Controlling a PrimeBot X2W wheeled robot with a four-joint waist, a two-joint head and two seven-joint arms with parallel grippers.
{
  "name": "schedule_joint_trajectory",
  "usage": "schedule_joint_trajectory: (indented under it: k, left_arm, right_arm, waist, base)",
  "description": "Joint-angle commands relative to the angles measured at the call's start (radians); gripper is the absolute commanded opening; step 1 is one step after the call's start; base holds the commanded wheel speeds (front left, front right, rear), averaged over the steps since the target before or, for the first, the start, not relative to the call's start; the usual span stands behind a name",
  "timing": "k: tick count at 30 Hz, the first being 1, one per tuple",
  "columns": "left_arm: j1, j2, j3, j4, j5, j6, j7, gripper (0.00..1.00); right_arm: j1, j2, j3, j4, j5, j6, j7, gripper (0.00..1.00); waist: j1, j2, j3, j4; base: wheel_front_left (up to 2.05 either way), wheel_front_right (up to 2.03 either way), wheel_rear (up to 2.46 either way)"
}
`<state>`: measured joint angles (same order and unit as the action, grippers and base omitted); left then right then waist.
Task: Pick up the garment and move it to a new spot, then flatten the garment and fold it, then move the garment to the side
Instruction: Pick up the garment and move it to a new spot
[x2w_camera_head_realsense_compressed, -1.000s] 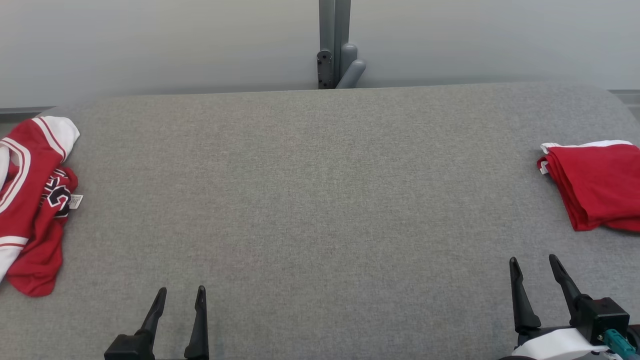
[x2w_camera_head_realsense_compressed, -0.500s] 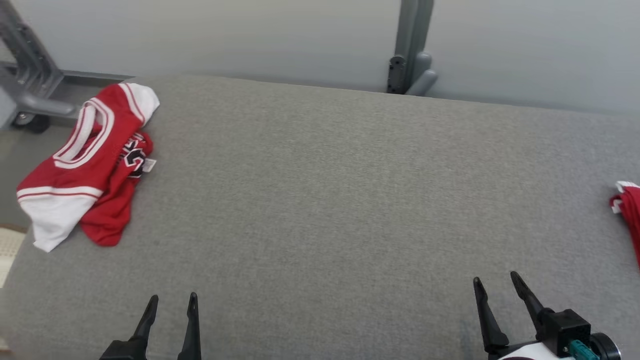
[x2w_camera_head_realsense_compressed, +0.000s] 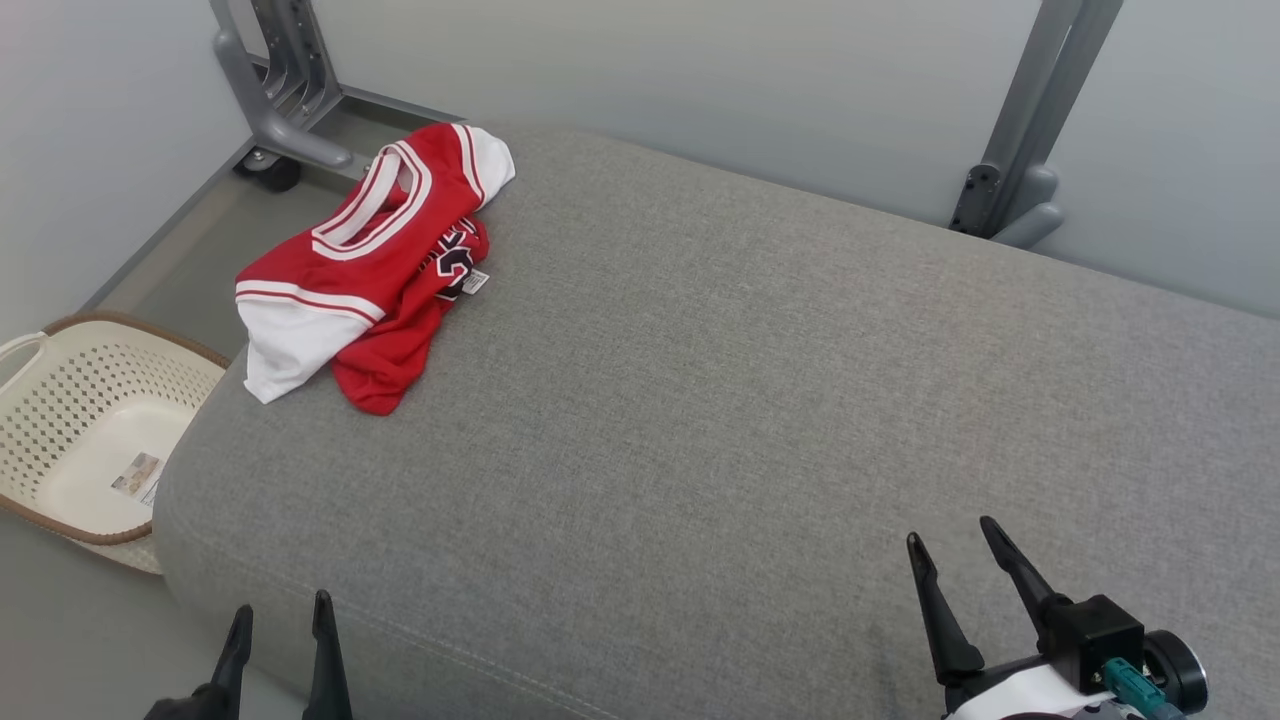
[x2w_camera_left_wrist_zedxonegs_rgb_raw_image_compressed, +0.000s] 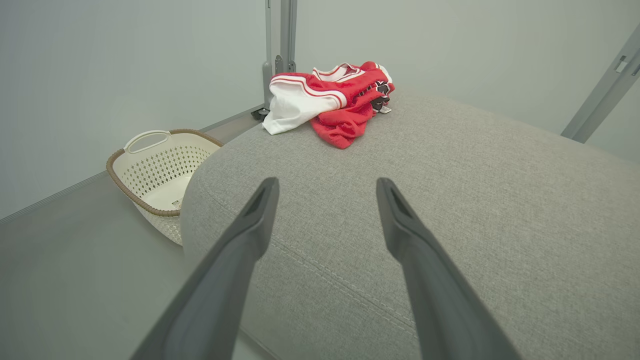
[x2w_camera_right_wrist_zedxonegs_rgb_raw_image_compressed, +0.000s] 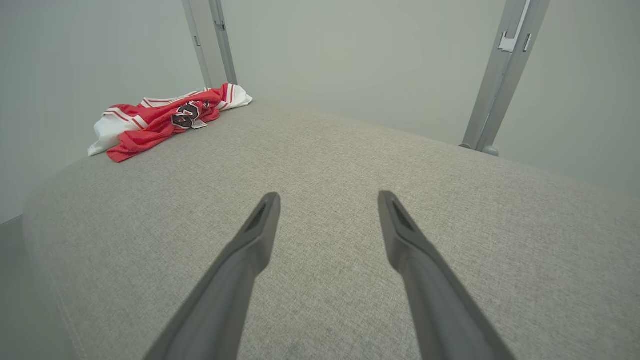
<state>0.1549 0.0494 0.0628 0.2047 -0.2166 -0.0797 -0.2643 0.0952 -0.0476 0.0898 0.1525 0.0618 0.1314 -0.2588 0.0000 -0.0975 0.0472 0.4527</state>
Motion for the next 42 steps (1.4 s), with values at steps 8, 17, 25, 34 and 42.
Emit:
schedule_joint_trajectory:
  k: [8,17,25,34,42]
  left_arm:
    - [-0.258,0.002,-0.017,0.087,-0.061,-0.017,0.000,1.00]
    - [-0.764,0.043,-0.026,0.400,-0.208,-0.045,0.110,1.00]
    - [-1.062,0.105,-0.037,0.708,-0.325,-0.052,0.138,1.00]
    - [-1.164,0.160,-0.026,0.960,-0.362,-0.045,0.103,1.00]
    - [-1.148,0.151,-0.039,1.060,-0.386,-0.052,0.098,0.00]
  right_arm:
    - [-0.044,-0.086,-0.053,-0.058,-0.036,-0.001,-0.006,1.00]
    - [-0.167,-0.207,-0.090,-0.145,-0.055,-0.001,-0.006,1.00]
    - [-0.189,-0.265,-0.100,-0.201,-0.059,-0.001,-0.005,1.00]
    - [-0.161,-0.281,-0.125,-0.227,-0.052,-0.003,0.006,1.00]
    - [-0.119,-0.260,-0.149,-0.230,-0.045,-0.003,0.010,1.00]
  waist:
    - [0.0000,0.0000,0.243,-0.022]
    - [0.0000,0.0000,0.578,-0.035]
    - [0.0000,0.0000,0.713,-0.060]
    - [0.0000,0.0000,0.741,-0.107]
    - [0.0000,0.0000,0.714,-0.117]
  base:
    - [0.00,0.00,0.00]
    - [0.00,0.00,0.00]
    - [0.00,0.00,0.00]
    - [0.00,0.00,0.00]
    - [0.00,0.00,0.00]
